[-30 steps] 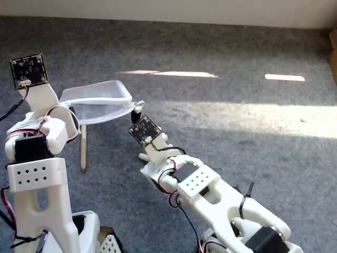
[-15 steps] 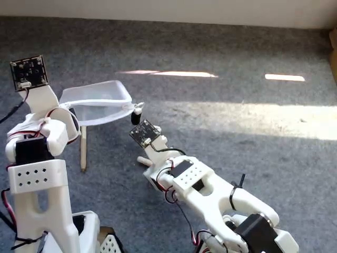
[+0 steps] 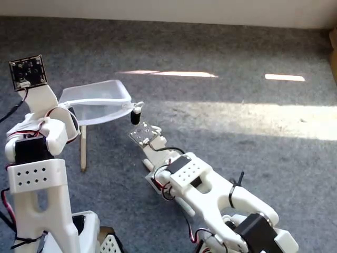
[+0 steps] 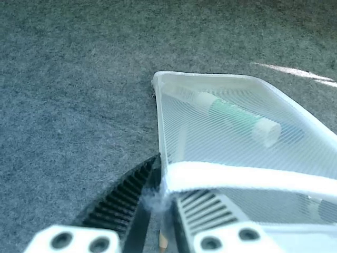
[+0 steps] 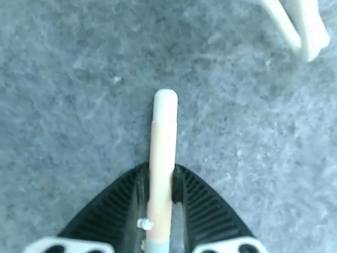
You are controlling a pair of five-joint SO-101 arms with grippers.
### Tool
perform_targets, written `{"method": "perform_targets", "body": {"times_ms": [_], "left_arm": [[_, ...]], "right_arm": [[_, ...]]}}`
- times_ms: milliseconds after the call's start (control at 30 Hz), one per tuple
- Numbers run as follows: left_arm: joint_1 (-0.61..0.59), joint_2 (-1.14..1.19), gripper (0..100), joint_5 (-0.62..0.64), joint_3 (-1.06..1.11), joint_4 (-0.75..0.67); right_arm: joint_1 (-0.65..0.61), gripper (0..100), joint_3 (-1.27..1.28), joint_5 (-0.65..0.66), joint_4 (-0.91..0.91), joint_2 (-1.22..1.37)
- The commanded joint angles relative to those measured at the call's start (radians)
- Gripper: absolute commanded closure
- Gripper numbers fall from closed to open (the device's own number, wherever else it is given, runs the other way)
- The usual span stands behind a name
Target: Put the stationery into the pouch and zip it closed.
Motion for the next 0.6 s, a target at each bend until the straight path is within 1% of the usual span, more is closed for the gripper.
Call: {"method": "perform_targets", "body": {"times_ms": [0, 67, 233, 433, 567], "left_arm": [[0.010, 0.005, 99, -0.009, 0.001, -0.018], [0.010, 0.005, 99, -0.009, 0.001, -0.018], [0.010, 0.005, 99, -0.009, 0.001, -0.018], [0.010, 0.005, 99, -0.009, -0.001, -0.017], [0.010, 0.005, 99, -0.009, -0.001, -0.017]], "right_arm": [[0.007, 99.4, -0.084, 0.009, 0.136, -0.001], [0.007, 99.4, -0.111, 0.021, 0.191, -0.001], [0.007, 99.4, -0.116, 0.149, 0.239, 0.004], [0.007, 99.4, -0.116, 0.209, 0.277, 0.010], [0.007, 99.4, -0.116, 0.222, 0.282, 0.010]]}}
